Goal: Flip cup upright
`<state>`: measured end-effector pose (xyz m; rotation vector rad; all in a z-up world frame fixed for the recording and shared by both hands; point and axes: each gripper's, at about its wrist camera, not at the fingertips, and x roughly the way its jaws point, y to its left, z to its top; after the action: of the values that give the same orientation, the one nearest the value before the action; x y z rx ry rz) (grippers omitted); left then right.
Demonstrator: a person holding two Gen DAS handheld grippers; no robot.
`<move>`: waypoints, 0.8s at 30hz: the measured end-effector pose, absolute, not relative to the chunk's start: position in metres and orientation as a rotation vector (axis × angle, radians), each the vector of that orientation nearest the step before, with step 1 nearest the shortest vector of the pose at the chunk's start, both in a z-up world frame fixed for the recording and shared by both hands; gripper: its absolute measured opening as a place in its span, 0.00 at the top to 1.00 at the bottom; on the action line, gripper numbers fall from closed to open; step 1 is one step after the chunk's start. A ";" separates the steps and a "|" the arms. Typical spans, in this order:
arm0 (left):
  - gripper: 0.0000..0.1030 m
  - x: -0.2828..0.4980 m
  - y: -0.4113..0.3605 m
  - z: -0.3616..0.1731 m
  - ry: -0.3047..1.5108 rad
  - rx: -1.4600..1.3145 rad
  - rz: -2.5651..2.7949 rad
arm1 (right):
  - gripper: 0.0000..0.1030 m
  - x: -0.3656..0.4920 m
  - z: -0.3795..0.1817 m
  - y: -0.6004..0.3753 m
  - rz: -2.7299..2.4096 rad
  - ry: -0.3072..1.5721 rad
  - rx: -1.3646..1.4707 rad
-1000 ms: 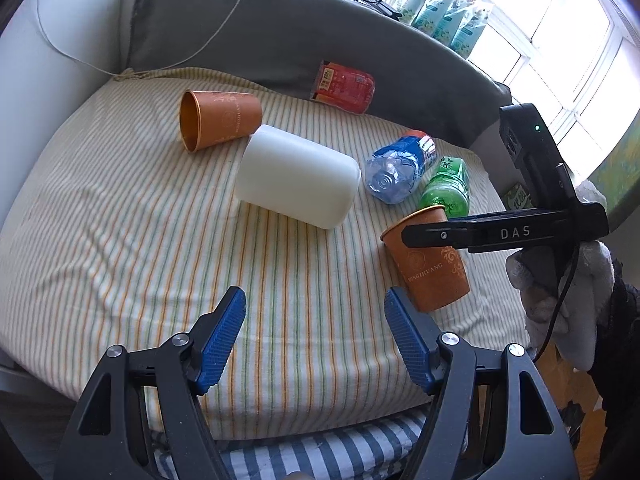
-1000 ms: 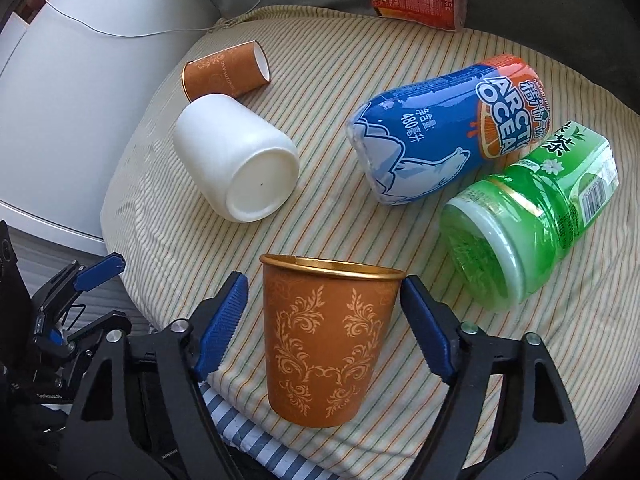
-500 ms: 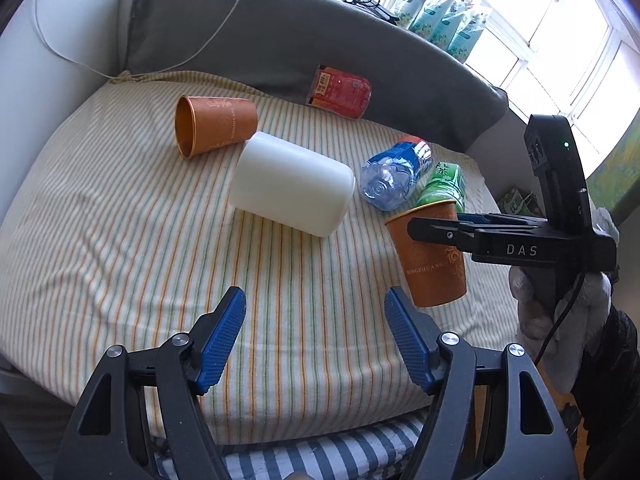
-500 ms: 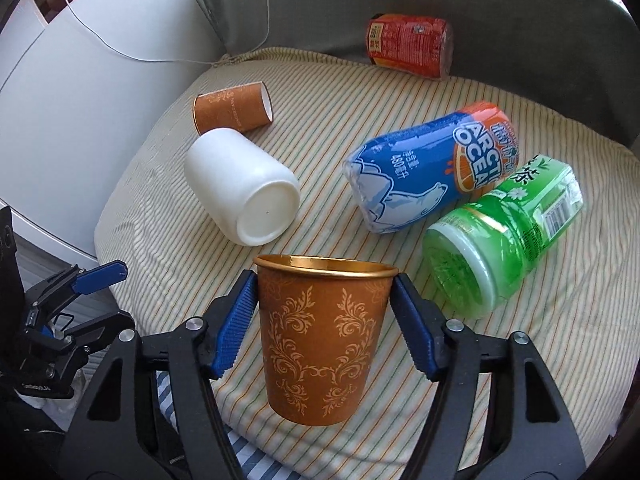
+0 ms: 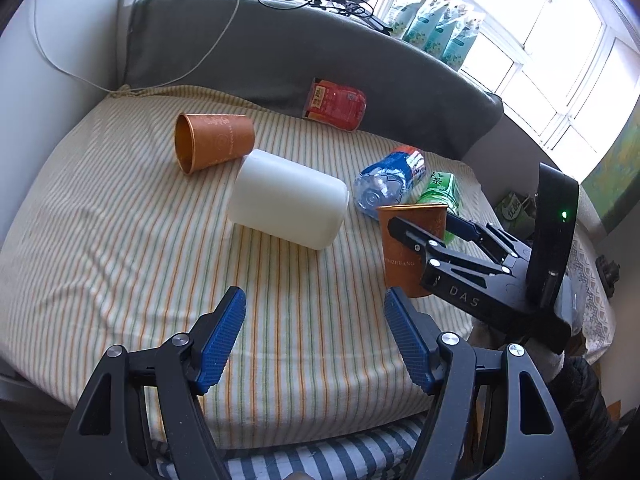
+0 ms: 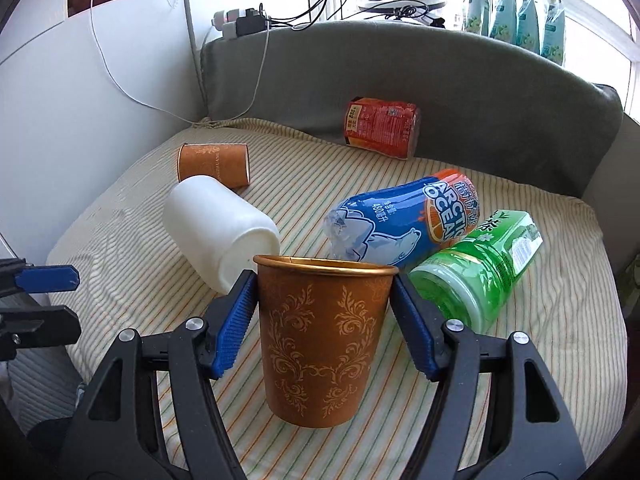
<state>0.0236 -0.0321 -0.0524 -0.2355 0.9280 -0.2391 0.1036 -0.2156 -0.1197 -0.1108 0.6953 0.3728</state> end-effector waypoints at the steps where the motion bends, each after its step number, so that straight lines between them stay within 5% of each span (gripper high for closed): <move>1: 0.30 0.023 -0.032 -0.052 0.926 -0.235 -0.238 | 0.31 0.100 -0.119 -0.216 0.369 0.684 -0.115; 24: 0.30 0.013 -0.035 -0.039 0.798 -0.135 -0.181 | 0.29 0.040 -0.120 -0.235 0.345 0.647 -0.056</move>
<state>0.0128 -0.0348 -0.0393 -0.1352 0.7979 -0.1811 0.0399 -0.2353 -0.1198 -0.0559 0.6468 0.3451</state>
